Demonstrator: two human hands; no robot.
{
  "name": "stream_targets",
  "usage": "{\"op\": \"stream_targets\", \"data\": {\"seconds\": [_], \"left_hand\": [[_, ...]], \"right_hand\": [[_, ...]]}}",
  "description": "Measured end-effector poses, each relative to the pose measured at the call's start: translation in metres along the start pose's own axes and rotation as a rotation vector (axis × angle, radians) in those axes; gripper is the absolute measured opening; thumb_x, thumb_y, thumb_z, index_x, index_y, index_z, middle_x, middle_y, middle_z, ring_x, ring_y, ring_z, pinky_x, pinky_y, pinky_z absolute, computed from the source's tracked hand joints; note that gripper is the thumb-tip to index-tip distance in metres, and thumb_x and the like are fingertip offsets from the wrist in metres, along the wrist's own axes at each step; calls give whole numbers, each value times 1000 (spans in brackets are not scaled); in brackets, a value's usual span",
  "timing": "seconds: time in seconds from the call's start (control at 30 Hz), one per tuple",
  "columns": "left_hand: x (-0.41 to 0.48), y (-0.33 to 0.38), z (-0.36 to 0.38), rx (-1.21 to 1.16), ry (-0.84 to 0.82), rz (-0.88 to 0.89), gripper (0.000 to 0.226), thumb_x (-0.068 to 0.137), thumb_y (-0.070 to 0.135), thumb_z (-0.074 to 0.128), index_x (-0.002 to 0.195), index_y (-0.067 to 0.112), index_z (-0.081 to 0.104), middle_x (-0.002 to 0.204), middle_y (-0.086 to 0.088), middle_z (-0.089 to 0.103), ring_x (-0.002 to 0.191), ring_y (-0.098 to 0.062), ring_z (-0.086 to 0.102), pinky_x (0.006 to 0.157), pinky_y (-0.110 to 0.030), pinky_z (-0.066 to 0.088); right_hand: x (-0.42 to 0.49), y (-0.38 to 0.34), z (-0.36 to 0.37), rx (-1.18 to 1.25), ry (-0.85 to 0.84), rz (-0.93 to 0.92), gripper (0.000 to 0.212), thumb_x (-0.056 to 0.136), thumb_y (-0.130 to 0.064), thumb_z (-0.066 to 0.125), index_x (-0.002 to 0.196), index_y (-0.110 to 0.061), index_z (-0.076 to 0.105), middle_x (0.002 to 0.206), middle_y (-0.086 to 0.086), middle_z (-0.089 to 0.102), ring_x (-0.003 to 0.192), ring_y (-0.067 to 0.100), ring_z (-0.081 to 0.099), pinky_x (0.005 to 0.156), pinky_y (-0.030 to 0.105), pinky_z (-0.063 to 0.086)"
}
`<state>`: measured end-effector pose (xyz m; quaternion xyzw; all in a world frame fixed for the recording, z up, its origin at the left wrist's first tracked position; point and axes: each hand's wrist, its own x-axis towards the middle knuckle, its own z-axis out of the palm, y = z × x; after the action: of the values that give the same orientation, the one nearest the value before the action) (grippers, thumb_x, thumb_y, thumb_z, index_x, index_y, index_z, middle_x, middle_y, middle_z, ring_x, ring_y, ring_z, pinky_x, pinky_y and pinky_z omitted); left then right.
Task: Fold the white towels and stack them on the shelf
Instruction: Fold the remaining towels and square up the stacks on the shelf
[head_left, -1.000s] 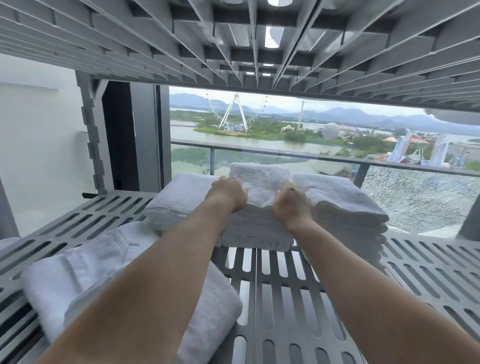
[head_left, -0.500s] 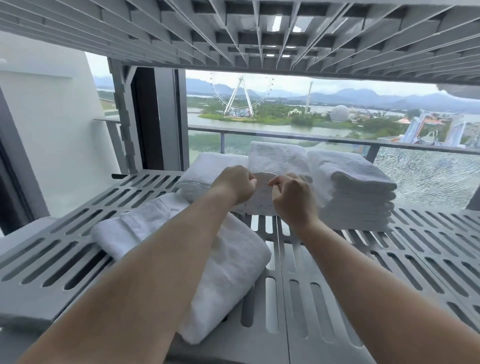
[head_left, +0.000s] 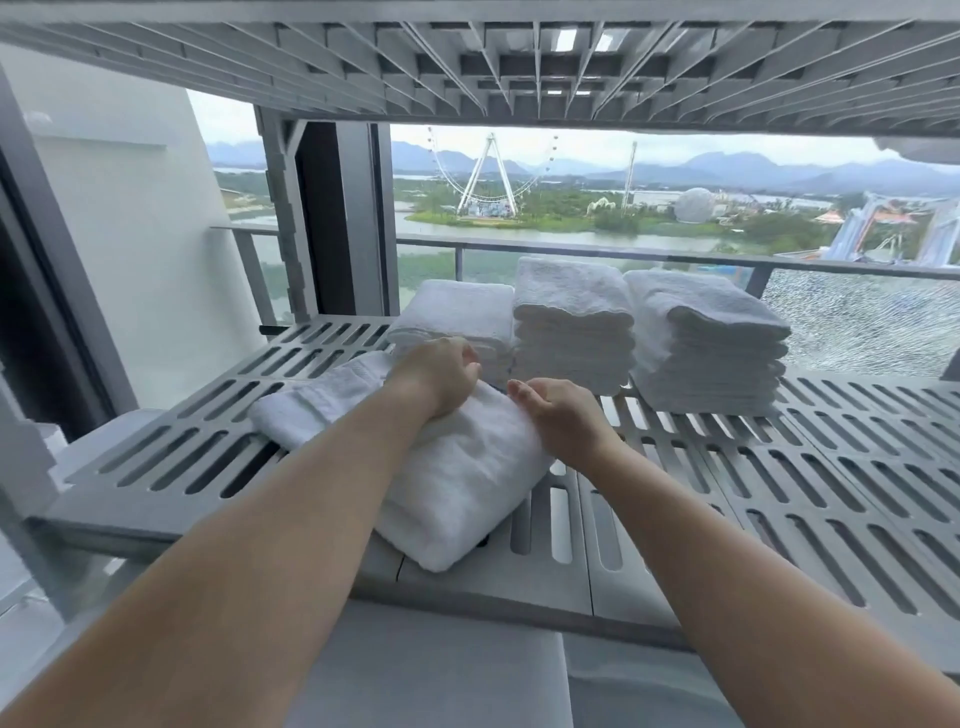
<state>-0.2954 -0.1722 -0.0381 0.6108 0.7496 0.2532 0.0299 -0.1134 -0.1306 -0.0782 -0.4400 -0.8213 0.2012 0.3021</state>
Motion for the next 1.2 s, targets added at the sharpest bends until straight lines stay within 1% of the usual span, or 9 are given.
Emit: {"op": "stream_targets", "data": {"seconds": [0.07, 0.13, 0.27, 0.4, 0.57, 0.77, 0.83, 1.07, 1.2], "left_hand": [[-9, -3, -4, 15, -25, -51, 40, 99, 38, 48, 134, 22, 58, 137, -4, 61, 127, -25, 53, 107, -40, 41], [-19, -4, -8, 26, -46, -91, 45, 100, 41, 43, 139, 20, 53, 142, -5, 56, 130, -26, 50, 106, -40, 40], [-49, -5, -11, 59, -2, -165, 47, 102, 47, 31, 134, 19, 51, 136, -9, 57, 120, -29, 54, 96, -43, 42], [-89, -6, 1, 239, 161, -219, 63, 100, 59, 22, 142, 18, 45, 141, -12, 53, 124, -34, 52, 98, -49, 38], [-118, -10, 14, 240, 87, -281, 74, 95, 69, 18, 151, 24, 33, 146, -13, 49, 130, -34, 47, 102, -53, 35], [-120, -14, 17, 323, 50, -207, 75, 95, 70, 19, 156, 27, 28, 149, -12, 48, 130, -34, 48, 102, -52, 37], [-120, -17, 18, 331, 77, -172, 73, 96, 68, 23, 155, 26, 31, 148, -11, 50, 129, -33, 50, 101, -51, 38], [-117, -25, 13, 284, 154, -17, 59, 97, 59, 38, 142, 23, 47, 128, -8, 65, 114, -29, 62, 87, -41, 49], [-116, -22, 15, 272, 206, 39, 43, 96, 53, 44, 124, 22, 57, 106, -5, 70, 96, -28, 66, 73, -36, 48]], "right_hand": [[-10, 0, 2, -9, -26, 14, 41, 99, -51, 46, 89, -18, 68, 88, -1, 70, 90, 24, 61, 74, 36, 43], [-21, 3, 4, 3, -41, 42, 36, 96, -52, 51, 111, -24, 67, 107, -1, 70, 102, 21, 61, 78, 32, 39], [-48, 10, 8, 123, -29, 80, 51, 91, -57, 54, 133, -29, 55, 126, 0, 64, 114, 19, 56, 84, 30, 36], [-69, 17, 15, 171, 44, 72, 59, 92, -54, 55, 143, -25, 48, 139, 2, 57, 126, 19, 52, 92, 27, 35], [-72, 14, 13, 184, 64, 27, 60, 90, -48, 64, 143, -23, 48, 135, 2, 60, 123, 19, 54, 91, 24, 35], [-71, 15, 14, 175, 49, 28, 62, 88, -44, 68, 143, -26, 48, 134, 0, 60, 122, 17, 55, 93, 24, 37], [-69, 13, 16, 164, 44, 25, 61, 87, -41, 70, 143, -27, 48, 133, 0, 61, 119, 16, 55, 92, 23, 36], [-68, 11, 16, 168, 52, 54, 57, 85, -34, 73, 138, -28, 53, 119, -4, 64, 105, 13, 58, 88, 24, 39], [-71, 8, 16, 163, 68, 58, 51, 85, -29, 73, 133, -27, 57, 108, -9, 65, 96, 10, 60, 82, 21, 41]]}}
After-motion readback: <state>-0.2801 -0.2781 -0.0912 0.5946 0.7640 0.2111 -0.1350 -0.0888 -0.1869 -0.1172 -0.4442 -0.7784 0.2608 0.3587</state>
